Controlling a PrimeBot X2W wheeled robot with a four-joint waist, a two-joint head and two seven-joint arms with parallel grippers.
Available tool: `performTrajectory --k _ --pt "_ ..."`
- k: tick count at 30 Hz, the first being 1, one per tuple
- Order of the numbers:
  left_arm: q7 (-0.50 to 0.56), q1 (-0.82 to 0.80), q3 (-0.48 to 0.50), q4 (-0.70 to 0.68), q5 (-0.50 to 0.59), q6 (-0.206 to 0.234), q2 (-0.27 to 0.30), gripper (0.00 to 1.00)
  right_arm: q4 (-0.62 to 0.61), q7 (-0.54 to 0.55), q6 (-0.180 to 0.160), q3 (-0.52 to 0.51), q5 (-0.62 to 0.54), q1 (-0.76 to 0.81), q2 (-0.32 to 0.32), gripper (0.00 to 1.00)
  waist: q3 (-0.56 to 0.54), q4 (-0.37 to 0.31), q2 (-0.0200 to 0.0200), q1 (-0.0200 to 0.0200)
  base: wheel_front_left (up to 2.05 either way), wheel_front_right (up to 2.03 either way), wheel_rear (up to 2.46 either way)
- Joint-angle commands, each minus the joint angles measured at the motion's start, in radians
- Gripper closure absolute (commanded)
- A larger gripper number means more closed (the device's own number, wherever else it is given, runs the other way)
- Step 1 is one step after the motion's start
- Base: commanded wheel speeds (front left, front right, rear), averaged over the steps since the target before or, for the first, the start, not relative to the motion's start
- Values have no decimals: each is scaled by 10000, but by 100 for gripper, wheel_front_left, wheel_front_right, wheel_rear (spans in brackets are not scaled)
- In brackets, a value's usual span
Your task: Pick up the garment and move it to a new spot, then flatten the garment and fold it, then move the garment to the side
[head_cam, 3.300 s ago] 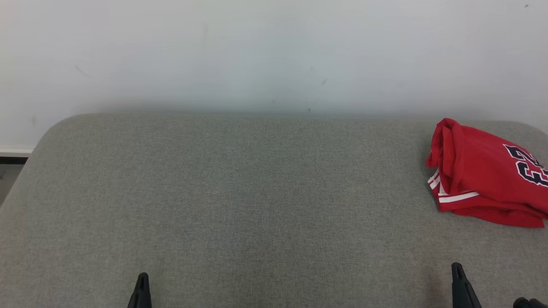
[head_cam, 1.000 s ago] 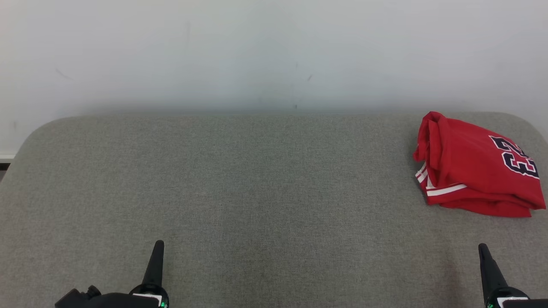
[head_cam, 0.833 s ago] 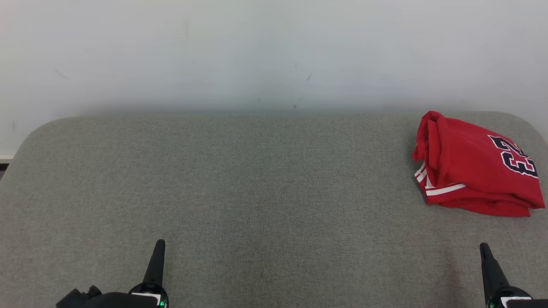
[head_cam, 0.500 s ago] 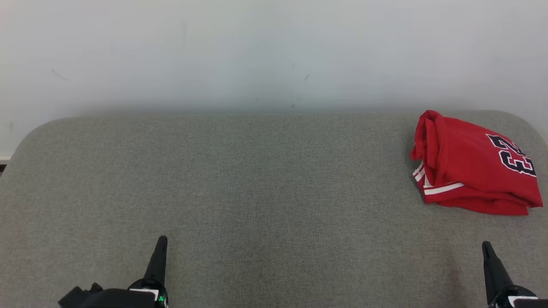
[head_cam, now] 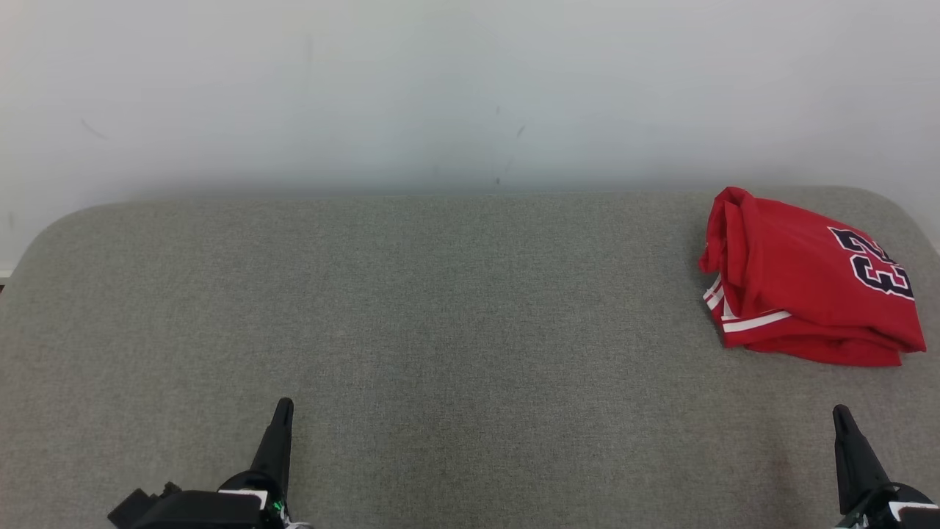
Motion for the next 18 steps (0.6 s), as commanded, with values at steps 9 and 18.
performTrajectory --k 9,18 --pt "42 -132 -5 23 -239 -28 53 100 -53 100 -21 -80 190 -25 -16 100 4 -12 -1 0 0 0 0" --pt "41 -132 -5 22 -239 -28 53 100 -49 125 -21 -102 159 -32 9 100 4 -12 -1 0 0 0 0"
